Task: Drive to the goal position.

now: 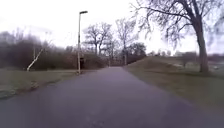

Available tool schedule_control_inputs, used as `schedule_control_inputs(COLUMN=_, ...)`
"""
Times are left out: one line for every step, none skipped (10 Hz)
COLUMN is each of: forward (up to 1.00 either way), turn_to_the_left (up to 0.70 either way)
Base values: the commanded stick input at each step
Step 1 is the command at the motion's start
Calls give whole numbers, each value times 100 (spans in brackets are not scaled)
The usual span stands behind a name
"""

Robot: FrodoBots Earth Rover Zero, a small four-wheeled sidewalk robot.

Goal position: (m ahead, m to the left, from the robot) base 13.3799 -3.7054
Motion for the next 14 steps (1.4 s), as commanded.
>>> schedule_control_inputs(forward=100, turn_to_the_left=0)
schedule_control_inputs(forward=100, turn_to_the_left=0)
schedule_control_inputs(forward=100, turn_to_the_left=0)
schedule_control_inputs(forward=100, turn_to_the_left=0)
schedule_control_inputs(forward=100, turn_to_the_left=0)
schedule_control_inputs(forward=100, turn_to_the_left=0)
schedule_control_inputs(forward=100, turn_to_the_left=0)
schedule_control_inputs(forward=100, turn_to_the_left=0)
schedule_control_inputs(forward=100, turn_to_the_left=0)
schedule_control_inputs(forward=100, turn_to_the_left=0)
schedule_control_inputs(forward=100, turn_to_the_left=0)
schedule_control_inputs(forward=100, turn_to_the_left=0)
schedule_control_inputs(forward=100, turn_to_the_left=0)
schedule_control_inputs(forward=100, turn_to_the_left=0)
